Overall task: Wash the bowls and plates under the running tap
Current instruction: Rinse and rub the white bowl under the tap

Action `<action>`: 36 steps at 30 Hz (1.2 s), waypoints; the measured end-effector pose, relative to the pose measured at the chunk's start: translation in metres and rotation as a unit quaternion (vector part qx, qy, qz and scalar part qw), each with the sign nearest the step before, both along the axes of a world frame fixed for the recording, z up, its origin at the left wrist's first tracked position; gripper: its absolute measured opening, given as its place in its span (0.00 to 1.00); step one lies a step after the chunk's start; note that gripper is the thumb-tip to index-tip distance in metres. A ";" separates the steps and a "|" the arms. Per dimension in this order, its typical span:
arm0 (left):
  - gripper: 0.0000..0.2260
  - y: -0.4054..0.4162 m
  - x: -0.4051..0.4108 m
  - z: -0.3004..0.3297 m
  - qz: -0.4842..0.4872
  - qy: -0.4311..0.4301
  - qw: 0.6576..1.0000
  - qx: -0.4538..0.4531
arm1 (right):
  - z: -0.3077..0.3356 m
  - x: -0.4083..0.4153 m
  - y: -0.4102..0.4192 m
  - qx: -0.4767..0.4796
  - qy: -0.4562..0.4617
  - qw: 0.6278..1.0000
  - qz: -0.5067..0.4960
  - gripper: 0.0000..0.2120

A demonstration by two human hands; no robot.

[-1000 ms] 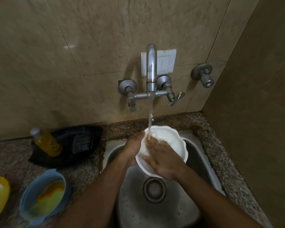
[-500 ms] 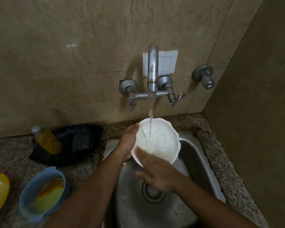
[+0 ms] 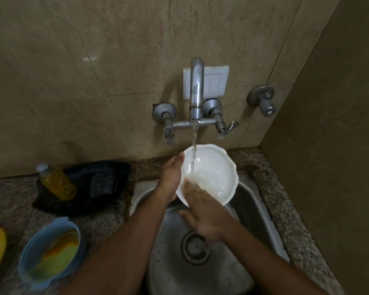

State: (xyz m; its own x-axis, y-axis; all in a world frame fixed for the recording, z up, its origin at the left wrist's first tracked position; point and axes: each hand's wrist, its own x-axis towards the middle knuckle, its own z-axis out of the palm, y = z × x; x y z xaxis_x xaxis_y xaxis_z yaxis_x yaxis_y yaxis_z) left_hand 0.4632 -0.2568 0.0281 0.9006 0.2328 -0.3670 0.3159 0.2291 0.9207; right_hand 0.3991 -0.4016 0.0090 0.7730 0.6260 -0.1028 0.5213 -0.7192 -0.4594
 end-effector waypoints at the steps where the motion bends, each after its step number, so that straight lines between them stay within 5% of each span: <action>1: 0.12 0.000 0.001 0.005 -0.005 -0.001 1.000 0.005 | 0.001 -0.004 0.004 0.021 0.015 1.000 -0.007 0.34; 7: 0.13 0.004 -0.009 -0.004 0.014 -0.003 1.000 -0.005 | 0.000 0.004 -0.035 -0.012 -0.063 0.996 0.060 0.29; 11: 0.13 0.002 -0.002 0.008 0.005 -0.018 0.999 0.036 | 0.000 -0.003 -0.003 0.052 -0.006 0.999 0.014 0.32; 16: 0.10 0.011 -0.006 0.005 0.026 -0.028 0.998 0.051 | -0.010 0.006 -0.037 -0.009 -0.106 0.992 0.074 0.33; 20: 0.10 0.010 0.000 0.014 0.000 -0.038 0.993 0.114 | -0.015 -0.010 0.000 0.052 -0.017 0.998 0.027 0.43; 26: 0.11 0.011 -0.014 0.011 0.028 0.023 0.999 -0.019 | -0.015 0.003 -0.017 0.002 -0.140 0.990 0.034 0.36; 32: 0.25 0.010 -0.021 0.006 0.020 0.008 0.986 -0.167 | -0.011 0.018 0.001 0.047 -0.153 0.987 -0.007 0.30; 36: 0.24 0.012 -0.028 0.003 0.079 0.026 0.984 -0.155 | -0.012 0.006 0.007 0.057 -0.132 0.989 0.029 0.31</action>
State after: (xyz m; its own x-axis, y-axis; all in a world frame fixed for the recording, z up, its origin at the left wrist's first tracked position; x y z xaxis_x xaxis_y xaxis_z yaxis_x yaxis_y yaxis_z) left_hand 0.4351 -0.2446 0.0313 0.8403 0.2374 -0.4873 0.2988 0.5472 0.7818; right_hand 0.4052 -0.3942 -0.0032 0.7260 0.6660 0.1714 0.6726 -0.6357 -0.3788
